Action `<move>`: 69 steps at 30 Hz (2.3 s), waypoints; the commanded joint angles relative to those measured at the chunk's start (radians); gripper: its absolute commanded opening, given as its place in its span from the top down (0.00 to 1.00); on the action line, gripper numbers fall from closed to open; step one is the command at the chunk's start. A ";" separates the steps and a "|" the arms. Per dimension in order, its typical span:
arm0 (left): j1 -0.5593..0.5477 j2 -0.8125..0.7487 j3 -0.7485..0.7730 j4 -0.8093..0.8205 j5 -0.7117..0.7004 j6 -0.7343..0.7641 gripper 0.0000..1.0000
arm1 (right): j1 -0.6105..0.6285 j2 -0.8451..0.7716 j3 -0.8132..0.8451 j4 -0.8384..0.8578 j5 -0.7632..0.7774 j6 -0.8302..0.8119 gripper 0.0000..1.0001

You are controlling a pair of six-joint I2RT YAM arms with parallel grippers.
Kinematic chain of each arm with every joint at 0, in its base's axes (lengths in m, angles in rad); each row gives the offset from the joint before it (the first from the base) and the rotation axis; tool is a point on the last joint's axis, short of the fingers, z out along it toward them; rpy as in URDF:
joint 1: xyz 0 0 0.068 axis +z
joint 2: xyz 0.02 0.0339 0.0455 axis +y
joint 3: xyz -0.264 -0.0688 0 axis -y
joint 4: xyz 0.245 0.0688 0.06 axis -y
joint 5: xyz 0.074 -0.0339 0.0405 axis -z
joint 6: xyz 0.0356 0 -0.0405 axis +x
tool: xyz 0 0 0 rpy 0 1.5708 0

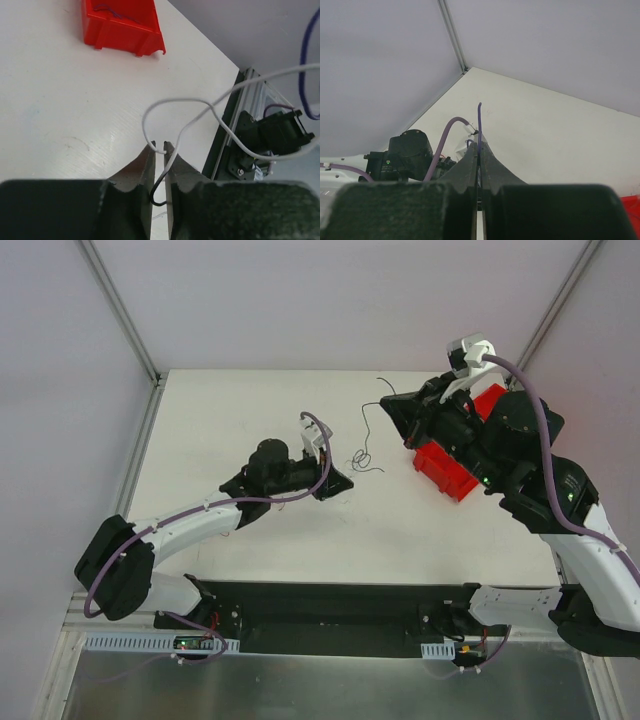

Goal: Untangle the cables

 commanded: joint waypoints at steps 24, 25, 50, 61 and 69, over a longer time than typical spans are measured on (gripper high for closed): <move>0.055 0.146 -0.273 -0.110 -0.387 -0.064 1.00 | -0.002 -0.007 0.252 0.030 0.078 -0.118 1.00; 0.056 0.148 -0.277 -0.101 -0.390 -0.065 1.00 | -0.002 -0.007 0.266 0.025 0.082 -0.131 1.00; 0.071 -0.175 -0.133 -0.353 -0.333 -0.039 0.34 | -0.184 -0.167 -0.186 0.098 0.361 -0.258 1.00; 0.071 -0.303 0.045 -0.530 -0.289 0.051 0.13 | -0.422 -0.153 -0.251 0.006 0.240 -0.157 1.00; 0.071 -0.334 0.134 -0.588 -0.250 0.062 0.09 | -0.565 -0.125 -0.265 -0.007 0.183 -0.141 1.00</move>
